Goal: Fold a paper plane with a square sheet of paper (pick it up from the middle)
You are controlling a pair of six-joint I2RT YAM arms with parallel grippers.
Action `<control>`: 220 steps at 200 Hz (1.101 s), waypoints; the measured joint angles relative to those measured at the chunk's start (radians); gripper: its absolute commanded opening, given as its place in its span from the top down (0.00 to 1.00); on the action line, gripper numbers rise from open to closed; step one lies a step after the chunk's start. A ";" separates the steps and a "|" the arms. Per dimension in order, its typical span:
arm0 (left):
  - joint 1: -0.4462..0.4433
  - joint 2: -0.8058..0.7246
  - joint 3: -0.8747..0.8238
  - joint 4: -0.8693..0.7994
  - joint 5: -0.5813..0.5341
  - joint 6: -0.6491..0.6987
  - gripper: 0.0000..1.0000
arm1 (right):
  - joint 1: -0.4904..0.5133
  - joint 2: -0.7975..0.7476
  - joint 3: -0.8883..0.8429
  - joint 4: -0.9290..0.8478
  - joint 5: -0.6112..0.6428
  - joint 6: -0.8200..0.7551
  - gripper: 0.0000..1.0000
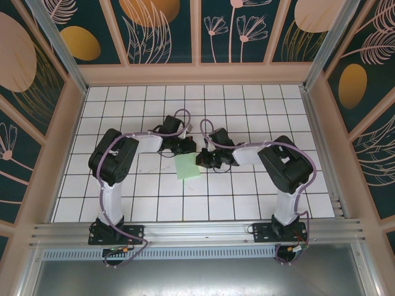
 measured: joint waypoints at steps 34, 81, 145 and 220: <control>0.005 0.017 0.041 -0.055 0.009 0.035 0.99 | 0.000 -0.019 -0.035 0.023 0.000 -0.003 1.00; 0.030 0.033 0.048 -0.052 0.069 0.055 0.99 | 0.000 -0.025 -0.044 0.028 0.000 -0.004 1.00; 0.093 0.058 0.092 -0.029 0.027 0.077 0.99 | 0.004 -0.024 -0.037 0.013 0.011 -0.022 1.00; 0.105 0.108 0.185 -0.052 -0.023 0.101 0.99 | 0.010 -0.024 -0.029 -0.003 0.023 -0.029 1.00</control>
